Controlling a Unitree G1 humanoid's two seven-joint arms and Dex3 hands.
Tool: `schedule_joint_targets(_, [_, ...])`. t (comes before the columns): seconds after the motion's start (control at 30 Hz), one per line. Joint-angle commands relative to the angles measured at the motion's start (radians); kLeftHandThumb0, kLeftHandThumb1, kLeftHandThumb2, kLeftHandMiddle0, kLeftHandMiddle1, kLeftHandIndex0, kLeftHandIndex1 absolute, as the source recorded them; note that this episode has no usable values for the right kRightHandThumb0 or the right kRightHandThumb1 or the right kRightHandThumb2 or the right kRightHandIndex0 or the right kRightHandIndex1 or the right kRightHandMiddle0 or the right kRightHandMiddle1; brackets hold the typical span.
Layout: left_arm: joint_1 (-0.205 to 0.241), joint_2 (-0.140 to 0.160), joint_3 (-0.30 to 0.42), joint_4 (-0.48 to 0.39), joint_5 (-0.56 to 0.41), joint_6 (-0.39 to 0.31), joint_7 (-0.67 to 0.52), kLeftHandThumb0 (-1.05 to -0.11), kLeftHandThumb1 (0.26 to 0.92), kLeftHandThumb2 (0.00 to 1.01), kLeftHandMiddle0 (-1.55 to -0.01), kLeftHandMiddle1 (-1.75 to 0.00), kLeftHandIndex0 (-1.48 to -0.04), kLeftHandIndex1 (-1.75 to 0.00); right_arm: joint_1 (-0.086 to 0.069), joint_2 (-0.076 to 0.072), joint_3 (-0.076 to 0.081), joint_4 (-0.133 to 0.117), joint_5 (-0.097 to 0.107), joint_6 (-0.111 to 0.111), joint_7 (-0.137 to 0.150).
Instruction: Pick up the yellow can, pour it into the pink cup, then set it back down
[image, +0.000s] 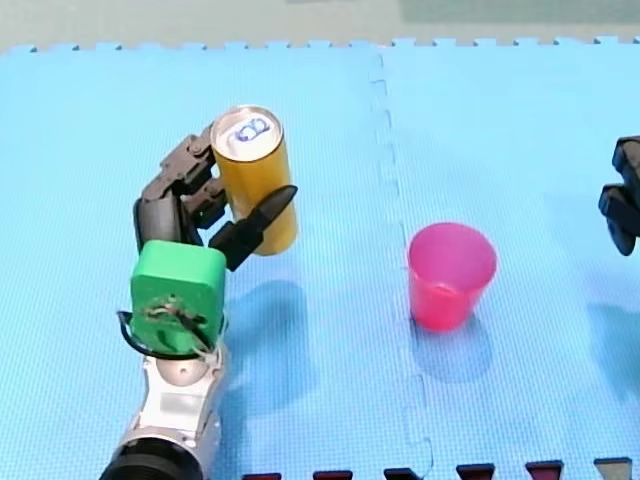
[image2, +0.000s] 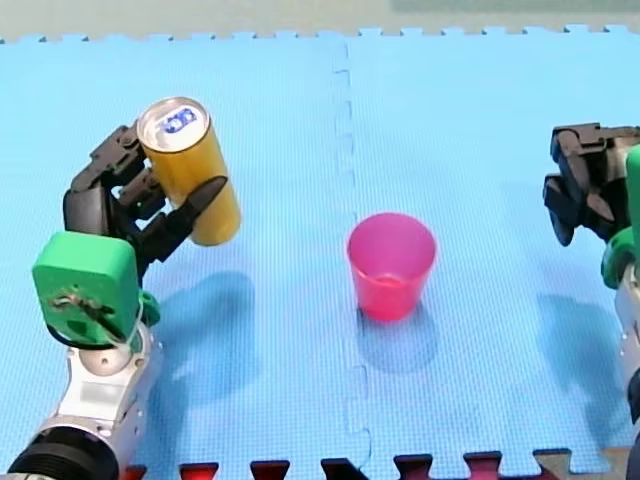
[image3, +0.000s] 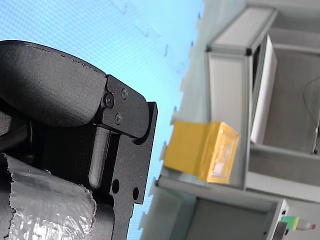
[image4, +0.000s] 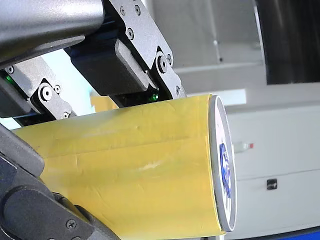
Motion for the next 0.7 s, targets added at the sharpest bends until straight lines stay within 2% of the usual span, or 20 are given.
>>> schedule_joint_targets(0.0, [0.018,-0.010,0.025,-0.021,-0.035,0.019,-0.040,-0.383,0.823,0.00,-1.26,-0.01,-1.17,0.00,-0.004,-0.005,-0.003,-0.001,0.003,0.004,0.002])
schedule_joint_targets(0.17, [0.043,-0.024,0.049,-0.058,-0.056,0.069,-0.086,-0.377,0.828,0.00,-1.26,0.00,-1.16,0.00,-0.003,-0.007,-0.003,-0.003,0.006,0.006,0.005])
schedule_joint_targets(0.33, [0.065,-0.032,0.061,-0.038,-0.043,0.058,-0.102,-0.369,0.832,0.00,-1.26,0.00,-1.17,0.00,-0.001,-0.008,-0.005,-0.005,0.009,0.007,0.011])
schedule_joint_targets(0.43, [0.063,-0.019,0.055,0.033,0.006,0.024,-0.074,-0.365,0.834,0.00,-1.26,0.00,-1.17,0.00,-0.001,-0.009,-0.006,-0.005,0.010,0.007,0.013])
schedule_joint_targets(0.53, [0.049,0.009,0.022,0.131,0.114,-0.058,0.017,-0.361,0.836,0.00,-1.26,0.00,-1.16,0.00,-0.001,-0.010,-0.007,-0.005,0.011,0.008,0.015])
schedule_joint_targets(0.67, [0.037,0.017,0.007,0.190,0.177,-0.107,0.084,-0.360,0.837,0.00,-1.26,0.00,-1.15,0.00,0.000,-0.011,-0.010,-0.006,0.014,0.008,0.020])
